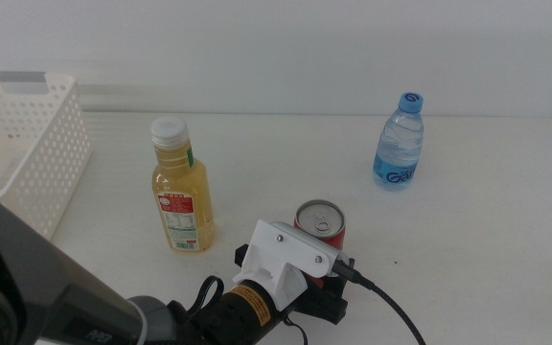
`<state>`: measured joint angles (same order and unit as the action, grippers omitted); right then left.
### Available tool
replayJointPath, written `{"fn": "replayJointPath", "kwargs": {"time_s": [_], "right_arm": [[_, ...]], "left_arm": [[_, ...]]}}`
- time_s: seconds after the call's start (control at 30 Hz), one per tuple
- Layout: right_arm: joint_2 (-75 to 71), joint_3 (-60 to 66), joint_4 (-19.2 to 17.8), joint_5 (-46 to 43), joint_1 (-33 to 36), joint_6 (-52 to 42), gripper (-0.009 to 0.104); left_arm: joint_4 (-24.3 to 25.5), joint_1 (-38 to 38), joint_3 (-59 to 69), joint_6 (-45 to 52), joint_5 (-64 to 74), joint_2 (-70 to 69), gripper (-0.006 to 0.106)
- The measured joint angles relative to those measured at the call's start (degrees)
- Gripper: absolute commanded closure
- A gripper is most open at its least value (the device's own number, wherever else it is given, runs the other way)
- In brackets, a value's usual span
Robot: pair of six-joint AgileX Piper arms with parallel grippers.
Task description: Use arms to grab the bottles and put them into the dustbin to the left of the table.
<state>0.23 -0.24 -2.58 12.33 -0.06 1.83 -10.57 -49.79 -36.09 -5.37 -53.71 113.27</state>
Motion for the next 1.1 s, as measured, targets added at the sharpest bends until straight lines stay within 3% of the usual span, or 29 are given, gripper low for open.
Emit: {"fn": "replayJointPath", "kwargs": {"time_s": [0.07,0.17,0.37,0.4,0.6,1.1], "right_arm": [[0.0,0.0,0.0,0.0,0.0,0.0,0.003],[0.0,0.0,0.0,0.0,0.0,0.0,0.003],[0.0,0.0,0.0,0.0,0.0,0.0,0.003],[0.0,0.0,0.0,0.0,0.0,0.0,0.003],[0.0,0.0,0.0,0.0,0.0,0.0,0.003],[0.0,0.0,0.0,0.0,0.0,0.0,0.003]], "left_arm": [[0.2,0.0,0.0,0.0,-0.1,0.0,0.008],[0.2,0.0,0.0,0.0,-0.1,0.0,0.022],[0.8,0.1,0.0,0.0,-0.2,0.0,0.058],[0.9,0.1,0.0,0.0,-0.2,0.0,0.071],[2.5,0.1,0.0,0.0,0.9,-0.8,0.098],[3.0,0.3,0.1,0.0,35.0,-23.4,0.101]]}}
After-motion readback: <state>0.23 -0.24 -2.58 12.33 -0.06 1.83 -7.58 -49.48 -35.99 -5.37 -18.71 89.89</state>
